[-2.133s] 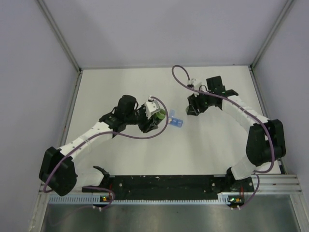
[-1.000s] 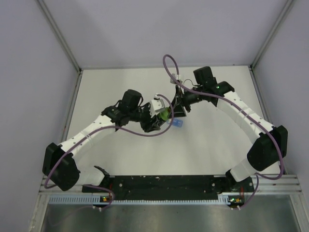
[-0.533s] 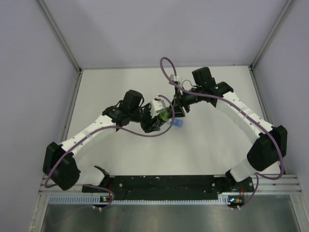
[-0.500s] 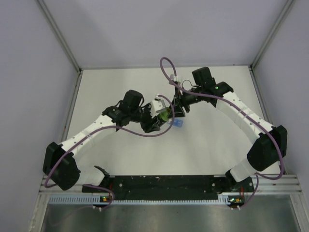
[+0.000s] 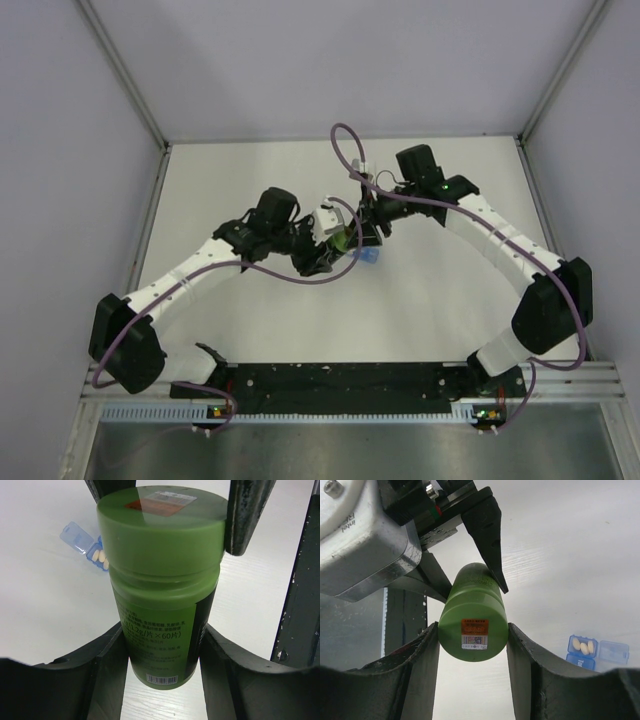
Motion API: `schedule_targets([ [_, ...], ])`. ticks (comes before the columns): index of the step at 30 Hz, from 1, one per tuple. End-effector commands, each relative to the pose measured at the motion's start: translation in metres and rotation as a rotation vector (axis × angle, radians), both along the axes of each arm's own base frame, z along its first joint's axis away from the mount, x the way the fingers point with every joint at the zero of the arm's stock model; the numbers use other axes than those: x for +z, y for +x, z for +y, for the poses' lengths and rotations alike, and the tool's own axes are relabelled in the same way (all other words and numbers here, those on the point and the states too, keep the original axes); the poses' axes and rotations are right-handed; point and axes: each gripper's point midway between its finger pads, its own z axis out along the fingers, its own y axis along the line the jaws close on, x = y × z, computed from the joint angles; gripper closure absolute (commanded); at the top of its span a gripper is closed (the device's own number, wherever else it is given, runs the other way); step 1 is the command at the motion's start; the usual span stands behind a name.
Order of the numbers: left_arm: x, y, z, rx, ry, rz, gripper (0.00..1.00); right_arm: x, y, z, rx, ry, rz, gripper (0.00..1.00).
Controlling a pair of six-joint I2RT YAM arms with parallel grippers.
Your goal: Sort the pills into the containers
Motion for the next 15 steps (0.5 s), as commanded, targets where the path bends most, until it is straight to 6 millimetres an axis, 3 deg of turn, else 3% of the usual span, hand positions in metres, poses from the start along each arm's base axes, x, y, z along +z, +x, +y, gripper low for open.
schedule_targets([
  [1, 0.032, 0.013, -0.012, 0.013, -0.081, -0.085, 1.0, 0.002, -0.006, 0.006, 0.009, 0.028, 0.022, 0.85],
  [10, 0.028, 0.035, -0.001, 0.145, -0.011, -0.172, 1.0, -0.019, 0.015, 0.01, -0.123, -0.043, 0.127, 0.86],
  [15, 0.031, 0.051, 0.005, 0.233, 0.025, -0.248, 1.0, -0.036, 0.018, 0.015, -0.15, -0.071, 0.241, 0.86],
])
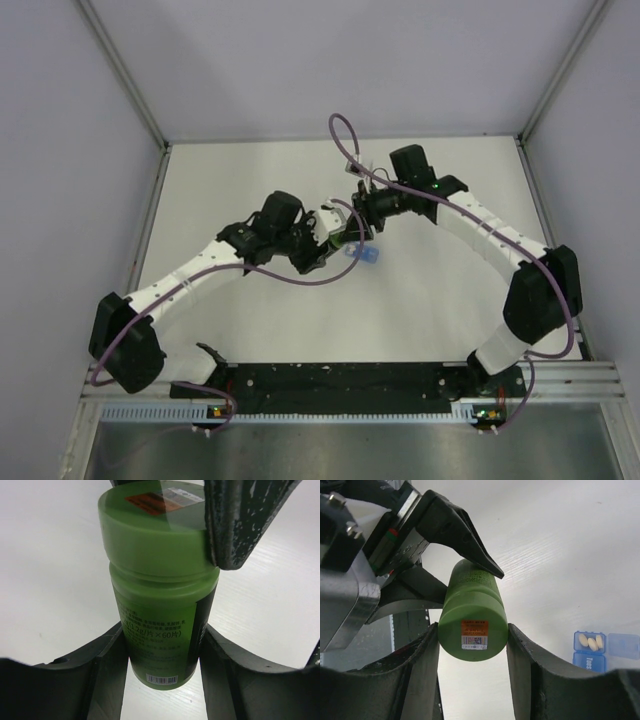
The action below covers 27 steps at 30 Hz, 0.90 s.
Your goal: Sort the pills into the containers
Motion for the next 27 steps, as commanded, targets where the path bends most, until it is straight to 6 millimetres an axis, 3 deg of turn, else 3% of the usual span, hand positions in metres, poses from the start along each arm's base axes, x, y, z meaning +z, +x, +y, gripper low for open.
schedule_targets([
  [1, 0.042, 0.036, -0.007, 0.111, -0.071, -0.203, 1.0, -0.025, 0.001, 0.008, -0.04, -0.049, 0.151, 0.86],
  [8, 0.032, 0.055, 0.005, 0.25, -0.049, -0.261, 1.0, -0.043, -0.003, 0.023, -0.028, -0.014, 0.367, 0.82],
  [12, 0.023, 0.062, 0.012, 0.308, -0.012, -0.298, 1.0, -0.051, -0.004, 0.027, -0.022, -0.008, 0.44, 0.73],
  [19, 0.024, 0.061, 0.012, 0.304, -0.015, -0.302, 1.0, -0.043, -0.003, 0.027, -0.002, 0.015, 0.423, 0.57],
  [23, 0.023, 0.058, 0.011, 0.293, -0.019, -0.297, 1.0, -0.032, 0.002, 0.02, -0.004, 0.04, 0.387, 0.38],
  [27, 0.023, 0.059, 0.011, 0.293, -0.017, -0.295, 1.0, -0.024, 0.006, 0.011, -0.018, 0.06, 0.366, 0.3],
])
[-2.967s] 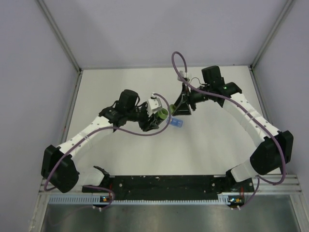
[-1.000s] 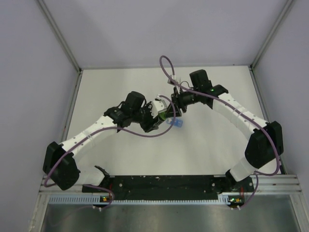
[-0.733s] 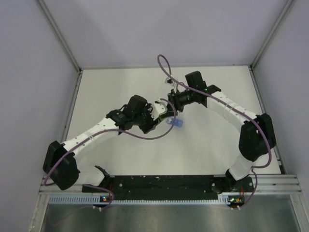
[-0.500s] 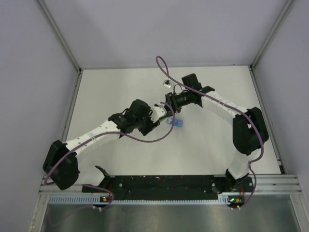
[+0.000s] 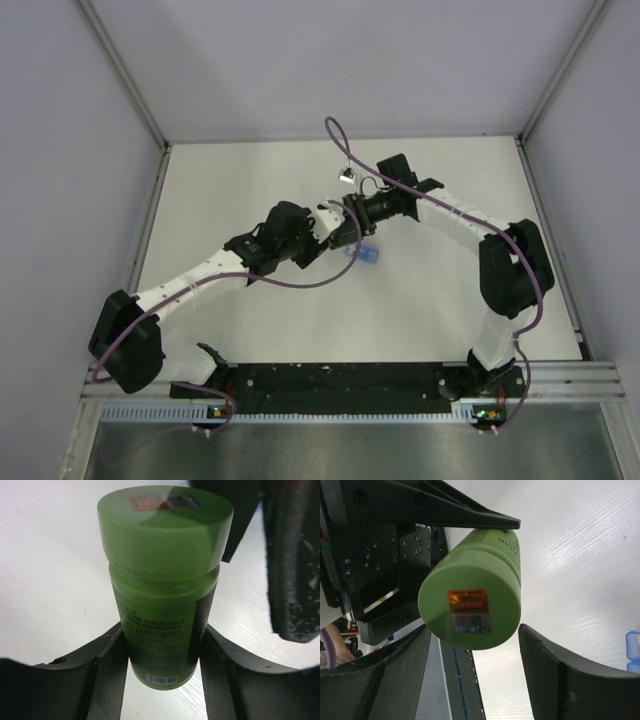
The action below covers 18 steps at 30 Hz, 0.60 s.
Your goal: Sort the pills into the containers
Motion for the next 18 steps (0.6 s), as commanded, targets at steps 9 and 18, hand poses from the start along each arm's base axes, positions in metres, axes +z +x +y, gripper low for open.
schedule_targets([
  [9, 0.057, 0.015, -0.017, 0.004, -0.178, -0.103, 1.0, 0.045, 0.001, -0.037, -0.014, 0.072, -0.143, 0.27],
  [18, 0.081, -0.071, -0.055, -0.456, -0.373, 0.2, 1.0, 0.087, -0.009, -0.059, 0.069, 0.096, -0.531, 0.23],
])
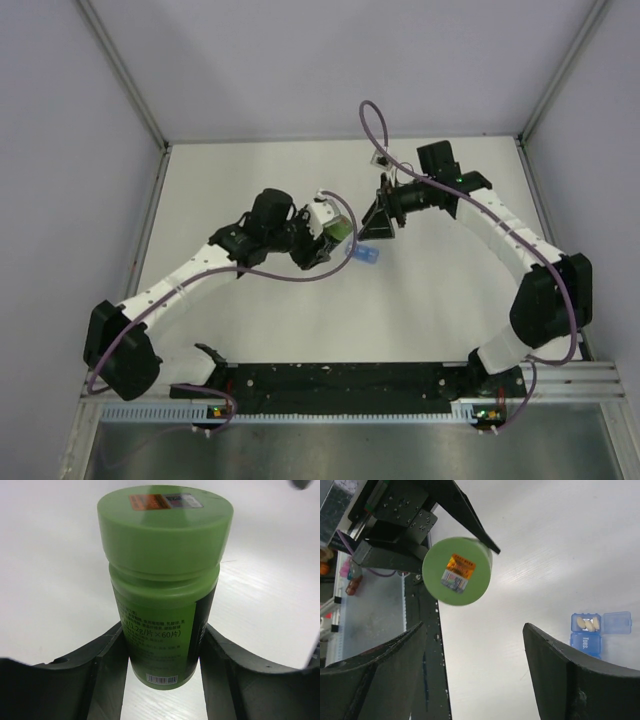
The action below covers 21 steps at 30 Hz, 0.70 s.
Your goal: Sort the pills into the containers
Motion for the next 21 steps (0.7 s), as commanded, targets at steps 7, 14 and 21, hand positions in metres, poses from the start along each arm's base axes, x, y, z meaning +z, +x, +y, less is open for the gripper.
schedule_targets([
  [7, 0.054, -0.081, -0.037, -0.43, -0.226, 0.206, 1.0, 0.061, -0.042, 0.002, 0.179, 0.057, -0.453, 0.18],
  [14, 0.054, -0.085, -0.039, -0.455, -0.233, 0.233, 1.0, 0.06, -0.067, 0.014, 0.249, 0.054, -0.496, 0.18],
  [21, 0.053, -0.085, -0.039, -0.454, -0.231, 0.238, 1.0, 0.059, -0.077, 0.021, 0.285, 0.056, -0.493, 0.2],
])
